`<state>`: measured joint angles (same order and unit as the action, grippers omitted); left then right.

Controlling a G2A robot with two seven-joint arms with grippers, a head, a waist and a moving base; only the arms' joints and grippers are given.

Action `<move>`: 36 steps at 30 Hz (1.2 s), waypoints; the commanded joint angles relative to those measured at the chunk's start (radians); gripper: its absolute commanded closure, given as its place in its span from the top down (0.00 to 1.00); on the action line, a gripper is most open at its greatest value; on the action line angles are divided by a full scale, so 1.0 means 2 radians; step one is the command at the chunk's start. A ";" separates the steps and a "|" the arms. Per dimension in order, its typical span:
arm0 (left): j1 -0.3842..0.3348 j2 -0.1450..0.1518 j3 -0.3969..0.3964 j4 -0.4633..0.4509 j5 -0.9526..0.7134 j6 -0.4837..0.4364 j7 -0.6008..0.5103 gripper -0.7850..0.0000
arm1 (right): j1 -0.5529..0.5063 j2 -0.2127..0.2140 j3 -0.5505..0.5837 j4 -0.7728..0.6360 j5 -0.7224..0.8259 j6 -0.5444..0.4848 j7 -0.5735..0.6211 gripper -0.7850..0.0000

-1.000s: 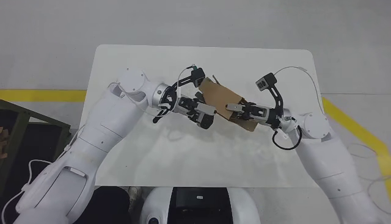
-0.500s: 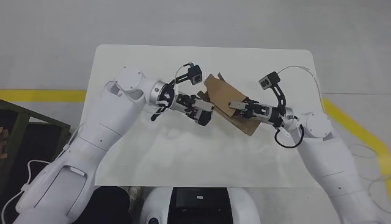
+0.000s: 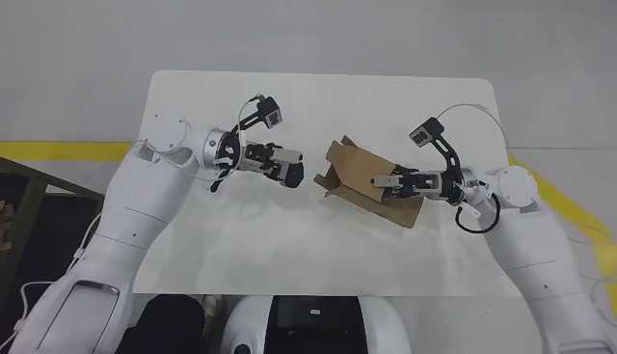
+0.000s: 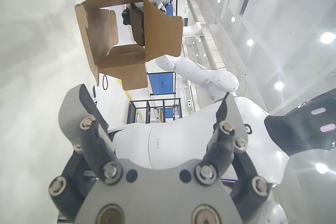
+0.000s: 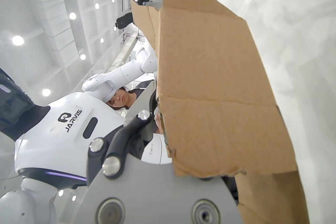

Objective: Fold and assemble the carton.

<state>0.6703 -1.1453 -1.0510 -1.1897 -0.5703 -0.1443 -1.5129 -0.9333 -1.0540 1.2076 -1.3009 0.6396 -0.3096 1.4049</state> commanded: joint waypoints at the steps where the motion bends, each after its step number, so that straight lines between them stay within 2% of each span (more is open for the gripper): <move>1: 0.001 0.001 -0.001 -0.004 0.007 0.001 -0.005 1.00 | 0.003 0.000 0.000 0.002 -0.002 0.001 0.005 0.00; 11: 0.001 0.001 -0.001 -0.004 0.007 0.001 -0.005 1.00 | 0.005 0.001 0.001 0.004 -0.004 0.001 0.007 0.00; 12: 0.001 0.002 -0.001 -0.005 0.018 -0.001 0.003 1.00 | 0.005 0.001 0.001 0.004 -0.004 0.001 0.007 0.00; 14: 0.001 0.005 0.008 -0.019 0.090 -0.006 0.037 1.00 | 0.005 0.001 0.001 0.004 -0.004 0.001 0.007 0.00; 15: 0.002 0.005 0.008 -0.028 0.094 -0.009 0.048 1.00 | 0.005 0.001 0.001 0.004 -0.004 0.001 0.007 0.00; 18: 0.007 0.005 0.008 -0.037 0.120 -0.046 0.087 1.00 | 0.005 0.001 0.001 0.004 -0.004 0.001 0.007 0.00; 20: 0.015 0.003 0.006 -0.034 0.100 -0.091 0.104 1.00 | 0.005 0.001 0.001 0.004 -0.004 0.001 0.007 0.00; 23: 0.019 0.000 0.003 -0.016 0.082 -0.187 0.113 1.00 | 0.005 0.001 0.001 0.004 -0.004 0.001 0.007 0.00; 26: 0.022 -0.001 0.015 -0.015 0.096 -0.229 0.147 1.00 | 0.005 0.001 0.001 0.004 -0.004 0.001 0.007 0.00; 36: 0.016 0.022 0.058 -0.008 0.210 -0.374 0.292 1.00 | 0.005 0.001 0.001 0.004 -0.004 0.001 0.007 0.00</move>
<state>0.7068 -1.1069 -0.9447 -1.2108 -0.1829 -0.8586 -0.9635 -0.9225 -1.0528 1.2087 -1.2922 0.6323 -0.3068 1.4190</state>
